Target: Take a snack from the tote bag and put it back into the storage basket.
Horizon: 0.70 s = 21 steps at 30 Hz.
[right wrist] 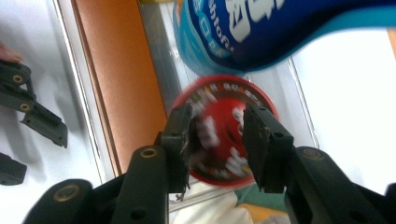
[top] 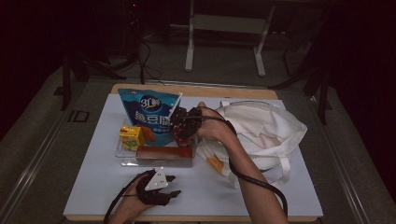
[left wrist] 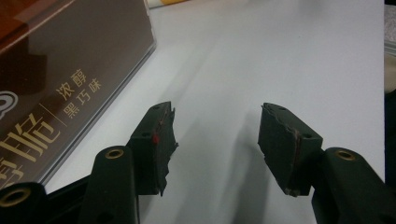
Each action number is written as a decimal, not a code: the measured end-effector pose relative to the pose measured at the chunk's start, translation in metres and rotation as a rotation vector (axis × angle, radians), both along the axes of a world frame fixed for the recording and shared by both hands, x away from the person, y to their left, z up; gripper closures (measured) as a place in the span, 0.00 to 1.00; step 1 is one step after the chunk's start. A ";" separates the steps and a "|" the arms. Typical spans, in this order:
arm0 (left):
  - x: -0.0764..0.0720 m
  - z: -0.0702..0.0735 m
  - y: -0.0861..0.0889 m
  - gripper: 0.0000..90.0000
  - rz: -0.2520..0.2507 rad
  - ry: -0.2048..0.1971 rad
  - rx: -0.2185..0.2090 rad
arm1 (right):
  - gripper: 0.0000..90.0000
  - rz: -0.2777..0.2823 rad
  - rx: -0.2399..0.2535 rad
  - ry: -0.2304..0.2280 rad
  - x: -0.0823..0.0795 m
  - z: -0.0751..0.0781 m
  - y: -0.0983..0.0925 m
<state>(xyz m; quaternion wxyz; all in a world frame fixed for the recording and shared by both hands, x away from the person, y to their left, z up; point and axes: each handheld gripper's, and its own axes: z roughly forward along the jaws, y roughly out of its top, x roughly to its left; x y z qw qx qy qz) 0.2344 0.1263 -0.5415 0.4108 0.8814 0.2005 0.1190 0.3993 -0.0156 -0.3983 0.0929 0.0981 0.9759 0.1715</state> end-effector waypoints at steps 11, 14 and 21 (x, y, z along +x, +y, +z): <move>0.000 0.000 0.000 0.50 0.002 0.002 0.000 | 0.76 -0.024 0.002 -0.006 0.001 0.001 -0.006; 0.000 0.000 0.000 0.50 0.001 0.001 0.001 | 0.77 -0.030 -0.001 -0.002 0.002 0.001 -0.005; 0.000 0.000 0.000 0.50 0.001 0.001 0.000 | 0.52 -0.024 -0.031 -0.043 0.000 -0.001 0.002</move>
